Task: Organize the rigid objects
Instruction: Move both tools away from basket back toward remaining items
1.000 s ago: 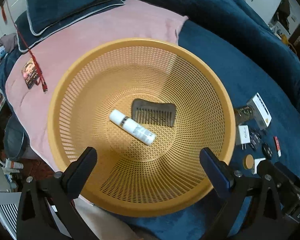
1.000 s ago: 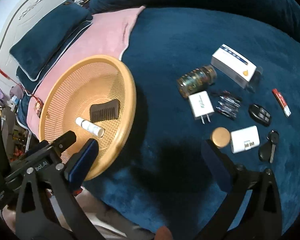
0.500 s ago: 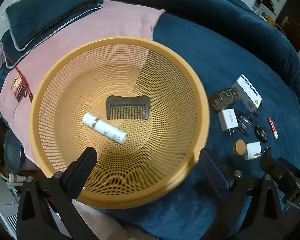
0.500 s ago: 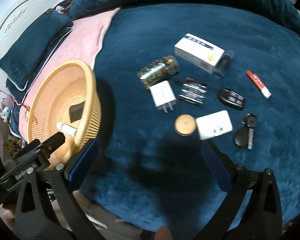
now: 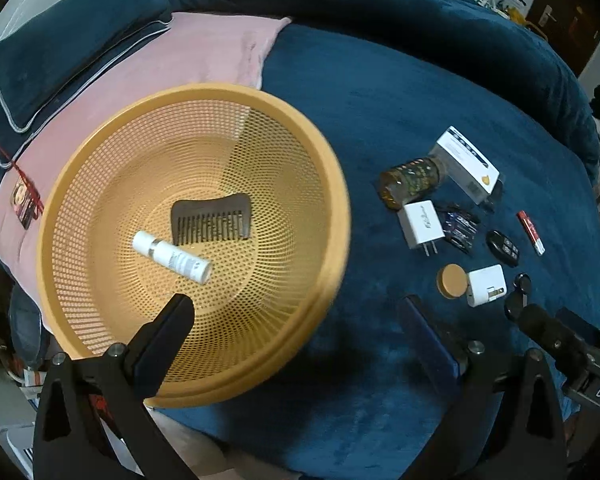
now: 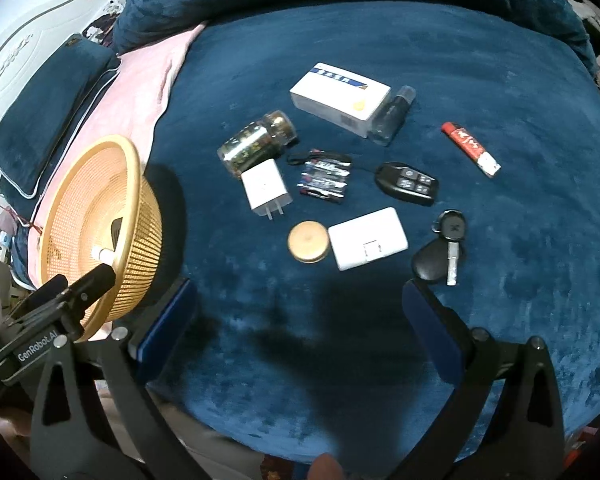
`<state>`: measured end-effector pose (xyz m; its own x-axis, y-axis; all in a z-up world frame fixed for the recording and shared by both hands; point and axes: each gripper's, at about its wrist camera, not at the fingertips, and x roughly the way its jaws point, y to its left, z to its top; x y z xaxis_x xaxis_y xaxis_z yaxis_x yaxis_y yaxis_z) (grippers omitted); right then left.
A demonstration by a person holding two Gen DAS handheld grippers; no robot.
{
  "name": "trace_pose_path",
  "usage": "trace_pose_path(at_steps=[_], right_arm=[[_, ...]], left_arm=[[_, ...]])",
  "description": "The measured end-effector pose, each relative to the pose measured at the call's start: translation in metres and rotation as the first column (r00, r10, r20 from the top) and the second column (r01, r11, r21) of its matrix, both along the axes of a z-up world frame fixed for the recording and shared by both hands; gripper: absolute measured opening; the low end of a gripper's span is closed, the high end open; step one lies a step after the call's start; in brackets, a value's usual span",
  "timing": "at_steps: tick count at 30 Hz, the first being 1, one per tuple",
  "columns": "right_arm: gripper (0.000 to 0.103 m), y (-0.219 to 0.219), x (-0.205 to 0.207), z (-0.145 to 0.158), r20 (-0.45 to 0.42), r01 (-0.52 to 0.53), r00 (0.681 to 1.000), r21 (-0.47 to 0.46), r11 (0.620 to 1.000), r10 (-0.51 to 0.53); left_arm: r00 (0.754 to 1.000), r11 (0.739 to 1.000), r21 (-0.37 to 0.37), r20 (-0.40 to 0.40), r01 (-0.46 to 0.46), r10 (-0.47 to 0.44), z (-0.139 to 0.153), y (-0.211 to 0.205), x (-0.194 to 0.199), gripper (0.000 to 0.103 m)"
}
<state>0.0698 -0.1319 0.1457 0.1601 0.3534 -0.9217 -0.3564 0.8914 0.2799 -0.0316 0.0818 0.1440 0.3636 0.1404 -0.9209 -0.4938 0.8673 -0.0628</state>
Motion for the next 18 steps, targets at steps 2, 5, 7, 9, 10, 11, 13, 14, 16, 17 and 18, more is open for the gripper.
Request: trace_pose_path(at_steps=[2, 5, 7, 9, 10, 11, 13, 14, 16, 17, 18], right_arm=[[0.103, -0.007, 0.002, 0.000, 0.003, 0.007, 1.000, -0.001, 1.000, -0.007], [0.103, -0.021, 0.005, -0.002, 0.001, 0.021, 1.000, 0.000, 1.000, -0.021], [0.103, -0.029, 0.007, -0.005, -0.008, 0.032, 0.999, 0.000, 0.999, -0.032], [0.103, -0.040, 0.011, -0.009, -0.018, 0.047, 0.999, -0.008, 0.999, -0.047], [0.103, -0.043, 0.012, -0.010, -0.021, 0.051, 0.998, -0.012, 0.999, -0.051], [0.103, -0.048, 0.014, -0.012, -0.026, 0.060, 0.998, -0.018, 0.998, -0.060], [0.103, -0.057, 0.016, -0.014, -0.030, 0.078, 0.996, -0.025, 0.997, -0.079], [0.103, -0.062, 0.018, -0.015, -0.032, 0.090, 0.995, -0.027, 0.996, -0.090], [0.103, -0.071, 0.020, -0.016, -0.035, 0.107, 0.993, -0.032, 0.994, -0.108], [0.103, -0.075, 0.022, -0.017, -0.037, 0.116, 0.992, -0.034, 0.993, -0.117], [0.103, -0.080, 0.023, -0.019, -0.042, 0.126, 0.991, -0.036, 0.991, -0.127]], left_arm=[[1.000, 1.000, 0.001, -0.001, 0.013, -0.013, 0.001, -0.006, 0.005, 0.102], [0.999, 0.999, 0.002, 0.000, 0.041, -0.041, 0.002, -0.019, 0.014, 0.102], [0.998, 0.998, 0.004, 0.001, 0.062, -0.062, 0.003, -0.028, 0.019, 0.102], [0.996, 0.996, 0.007, 0.002, 0.084, -0.084, 0.004, -0.036, 0.025, 0.102], [0.995, 0.995, 0.008, 0.002, 0.095, -0.095, 0.004, -0.041, 0.028, 0.102], [0.995, 0.995, 0.008, 0.001, 0.103, -0.103, 0.003, -0.044, 0.030, 0.102], [0.993, 0.993, 0.008, -0.001, 0.122, -0.122, 0.003, -0.053, 0.036, 0.102], [0.992, 0.992, 0.008, -0.003, 0.125, -0.125, 0.002, -0.056, 0.037, 0.102], [0.990, 0.990, 0.006, -0.006, 0.142, -0.142, 0.000, -0.064, 0.042, 0.102], [0.989, 0.989, 0.004, -0.008, 0.151, -0.151, -0.001, -0.068, 0.044, 0.102], [0.988, 0.988, 0.002, -0.009, 0.156, -0.156, -0.001, -0.070, 0.045, 0.102]])
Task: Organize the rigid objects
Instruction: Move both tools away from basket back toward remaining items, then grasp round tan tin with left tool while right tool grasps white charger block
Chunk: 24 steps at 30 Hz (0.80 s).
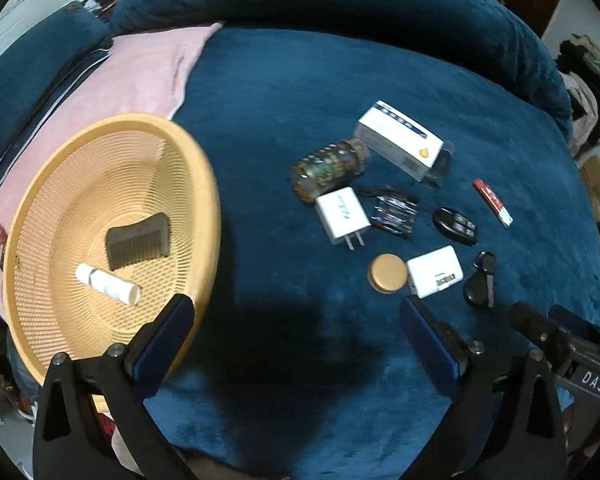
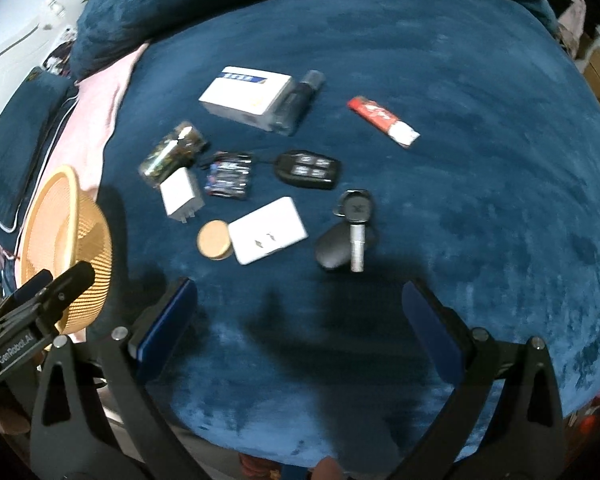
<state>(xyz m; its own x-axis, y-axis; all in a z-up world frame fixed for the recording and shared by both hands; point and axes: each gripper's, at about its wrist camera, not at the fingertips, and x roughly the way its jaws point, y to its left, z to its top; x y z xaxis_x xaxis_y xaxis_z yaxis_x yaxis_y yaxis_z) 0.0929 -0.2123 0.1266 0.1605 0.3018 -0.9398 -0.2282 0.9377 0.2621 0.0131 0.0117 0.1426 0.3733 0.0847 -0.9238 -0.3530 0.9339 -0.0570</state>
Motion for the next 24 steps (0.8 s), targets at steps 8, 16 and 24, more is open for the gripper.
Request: trace_pose_path(at_steps=[8, 16, 24], right_arm=[[0.103, -0.027, 0.004, -0.013, -0.033, 0.054, 0.998, -0.003, 0.999, -0.054], [0.102, -0.036, 0.004, -0.021, -0.050, 0.078, 0.996, 0.000, 0.997, -0.078], [0.102, -0.040, -0.001, -0.027, -0.054, 0.072, 0.996, 0.012, 0.997, -0.072]], left_arm=[[0.999, 0.999, -0.020, -0.015, 0.050, -0.050, -0.012, -0.022, 0.011, 0.102], [0.996, 0.994, -0.080, -0.030, 0.079, -0.081, -0.040, -0.033, 0.021, 0.102], [0.992, 0.989, -0.101, -0.054, 0.107, -0.113, -0.076, -0.043, 0.038, 0.096]])
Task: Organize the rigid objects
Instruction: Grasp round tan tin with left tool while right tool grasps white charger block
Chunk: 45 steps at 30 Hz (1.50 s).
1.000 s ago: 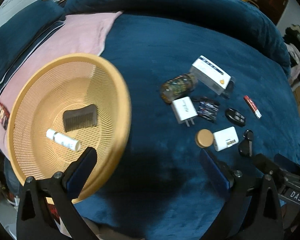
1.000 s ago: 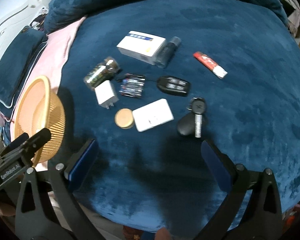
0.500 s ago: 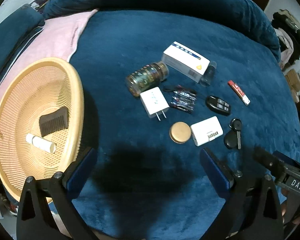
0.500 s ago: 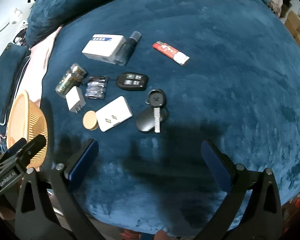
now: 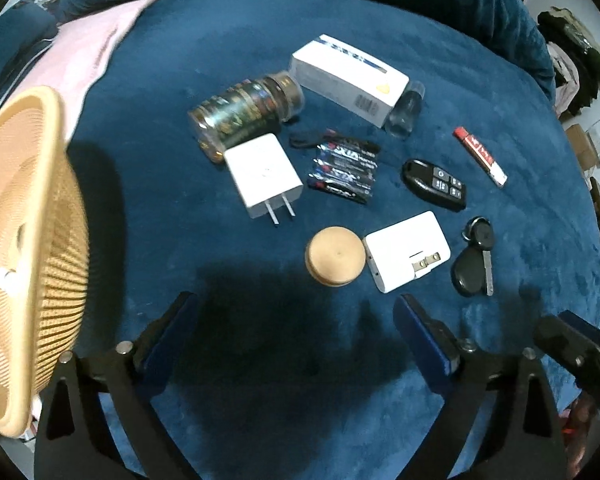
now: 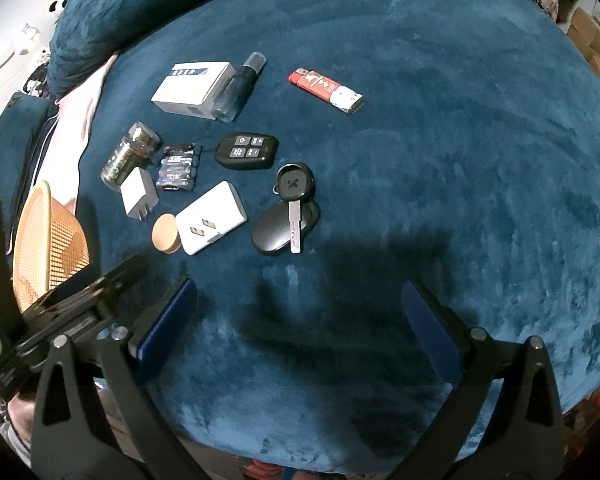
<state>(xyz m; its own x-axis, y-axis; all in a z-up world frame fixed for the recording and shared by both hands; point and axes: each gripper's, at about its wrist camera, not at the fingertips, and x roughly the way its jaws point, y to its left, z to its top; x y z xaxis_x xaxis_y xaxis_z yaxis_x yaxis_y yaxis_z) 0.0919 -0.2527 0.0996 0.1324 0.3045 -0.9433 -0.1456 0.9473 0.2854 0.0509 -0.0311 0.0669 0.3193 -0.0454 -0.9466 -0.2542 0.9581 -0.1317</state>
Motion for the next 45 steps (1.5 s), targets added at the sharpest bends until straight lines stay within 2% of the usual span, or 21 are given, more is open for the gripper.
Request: trace_pose_path(at_steps=[7, 12, 16, 17, 20, 26, 30, 31, 32, 37, 45], right_arm=[[0.097, 0.003, -0.001, 0.000, 0.013, -0.009, 1.000, -0.004, 1.000, 0.009], [0.096, 0.007, 0.000, 0.000, 0.024, -0.026, 0.999, -0.012, 1.000, 0.027], [0.096, 0.013, 0.001, -0.001, 0.023, -0.039, 0.999, -0.008, 0.999, 0.039], [0.096, 0.015, 0.000, -0.001, 0.023, -0.040, 0.999, -0.006, 0.999, 0.041], [0.096, 0.022, -0.001, -0.001, 0.024, -0.051, 0.998, -0.001, 0.999, 0.051], [0.096, 0.032, 0.000, -0.005, 0.016, -0.068, 0.998, 0.002, 0.998, 0.068], [0.096, 0.034, 0.000, -0.003, 0.030, -0.076, 0.997, -0.013, 0.997, 0.077], [0.096, 0.034, 0.000, -0.003, 0.031, -0.077, 0.996, -0.016, 0.997, 0.078], [0.096, 0.035, 0.001, -0.004, 0.029, -0.079, 0.996, -0.017, 0.997, 0.079], [0.094, 0.043, 0.005, -0.007, 0.024, -0.106, 0.994, -0.002, 0.994, 0.106], [0.094, 0.094, 0.022, -0.020, 0.045, -0.246, 0.968, -0.005, 0.969, 0.246]], left_arm=[[0.999, 1.000, -0.003, -0.037, 0.030, -0.030, -0.025, -0.010, 0.020, 0.086], [1.000, 0.999, -0.039, -0.010, 0.012, -0.012, -0.029, -0.007, 0.030, 0.079], [1.000, 0.998, -0.058, -0.015, 0.000, -0.001, -0.026, 0.003, 0.035, 0.054], [1.000, 0.999, -0.054, -0.018, 0.002, -0.003, -0.024, 0.005, 0.034, 0.052], [1.000, 0.999, -0.031, -0.022, 0.006, -0.007, -0.022, 0.009, 0.030, 0.052], [0.998, 0.996, -0.071, -0.020, 0.062, -0.064, -0.024, -0.002, 0.032, 0.052], [0.995, 0.995, -0.016, -0.037, 0.096, -0.096, -0.032, -0.011, 0.036, 0.050], [0.995, 0.996, -0.012, -0.037, 0.091, -0.091, -0.033, -0.012, 0.036, 0.042], [0.996, 0.996, -0.011, -0.029, 0.084, -0.084, -0.032, -0.009, 0.035, 0.041], [1.000, 0.999, -0.043, -0.002, 0.030, -0.030, -0.018, 0.015, 0.017, 0.040], [0.999, 0.996, -0.088, 0.004, -0.031, 0.031, -0.019, 0.050, -0.009, 0.040]])
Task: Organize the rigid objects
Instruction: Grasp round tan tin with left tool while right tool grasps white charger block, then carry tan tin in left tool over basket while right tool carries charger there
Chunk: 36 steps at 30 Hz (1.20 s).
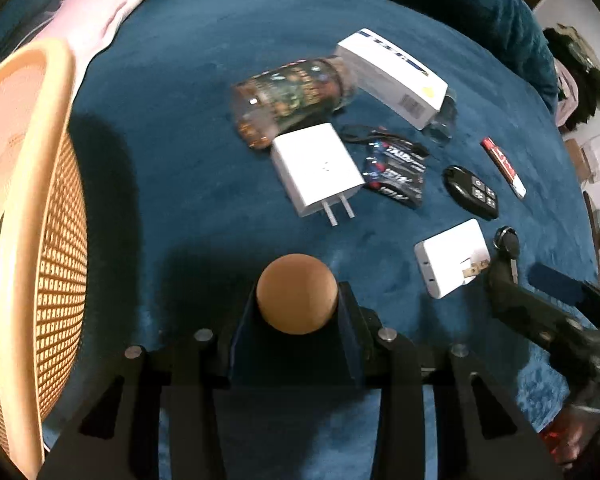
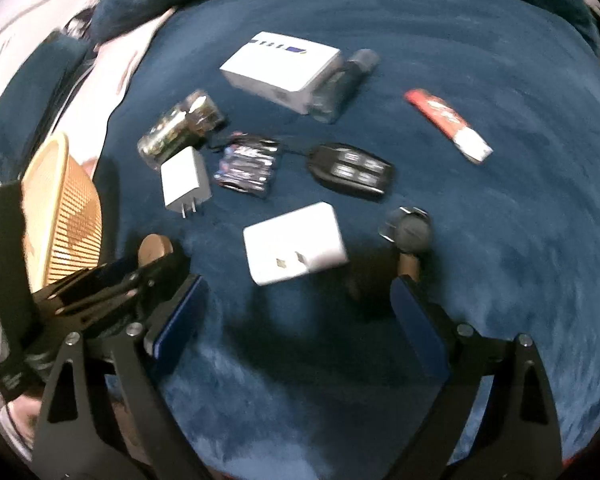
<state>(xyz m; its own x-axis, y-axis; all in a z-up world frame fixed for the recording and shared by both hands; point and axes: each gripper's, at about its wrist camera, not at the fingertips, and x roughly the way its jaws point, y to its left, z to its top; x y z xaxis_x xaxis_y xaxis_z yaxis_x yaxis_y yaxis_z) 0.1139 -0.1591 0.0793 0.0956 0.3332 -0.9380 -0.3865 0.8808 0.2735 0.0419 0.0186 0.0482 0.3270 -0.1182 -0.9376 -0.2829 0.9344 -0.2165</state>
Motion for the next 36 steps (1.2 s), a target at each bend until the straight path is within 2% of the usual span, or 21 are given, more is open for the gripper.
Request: trace_pose_path(at_steps=[4, 9, 10, 11, 15, 20, 31, 36], right_arm=[[0.094, 0.025, 0.006, -0.019, -0.006, -0.064, 0.998, -0.058, 0.996, 0.064], [0.090, 0.037, 0.010, -0.043, -0.050, -0.080, 0.996, -0.075, 0.994, 0.076], [0.070, 0.037, 0.011, -0.045, -0.056, -0.072, 0.996, -0.083, 0.994, 0.068], [0.069, 0.036, 0.011, -0.045, -0.048, -0.063, 0.997, -0.112, 0.992, 0.058], [0.068, 0.022, 0.008, -0.032, -0.045, -0.034, 0.998, -0.057, 0.998, 0.031], [0.069, 0.003, -0.002, -0.013, -0.032, -0.007, 0.999, -0.031, 0.999, 0.006], [0.069, -0.021, -0.025, 0.028, 0.018, 0.017, 1.000, 0.019, 1.000, -0.017], [0.069, -0.015, -0.030, 0.041, 0.040, 0.019, 0.999, 0.036, 0.999, -0.020]], left_arm=[[1.000, 1.000, -0.006, -0.005, -0.013, 0.013, -0.003, 0.005, -0.011, 0.041], [1.000, 1.000, -0.006, 0.004, -0.009, 0.009, -0.003, 0.002, -0.007, 0.041], [1.000, 1.000, -0.006, 0.005, -0.008, 0.008, -0.003, 0.002, -0.008, 0.041], [1.000, 1.000, -0.008, 0.005, -0.010, 0.010, -0.003, 0.005, -0.010, 0.041], [1.000, 1.000, -0.008, 0.010, -0.008, 0.008, -0.004, 0.000, -0.008, 0.040], [1.000, 1.000, -0.004, 0.025, 0.007, -0.007, 0.006, -0.003, -0.011, 0.041], [0.994, 1.000, 0.011, 0.106, 0.007, -0.008, 0.058, -0.008, -0.025, 0.041], [0.992, 0.999, 0.038, 0.124, 0.003, -0.007, 0.077, -0.008, -0.031, 0.041]])
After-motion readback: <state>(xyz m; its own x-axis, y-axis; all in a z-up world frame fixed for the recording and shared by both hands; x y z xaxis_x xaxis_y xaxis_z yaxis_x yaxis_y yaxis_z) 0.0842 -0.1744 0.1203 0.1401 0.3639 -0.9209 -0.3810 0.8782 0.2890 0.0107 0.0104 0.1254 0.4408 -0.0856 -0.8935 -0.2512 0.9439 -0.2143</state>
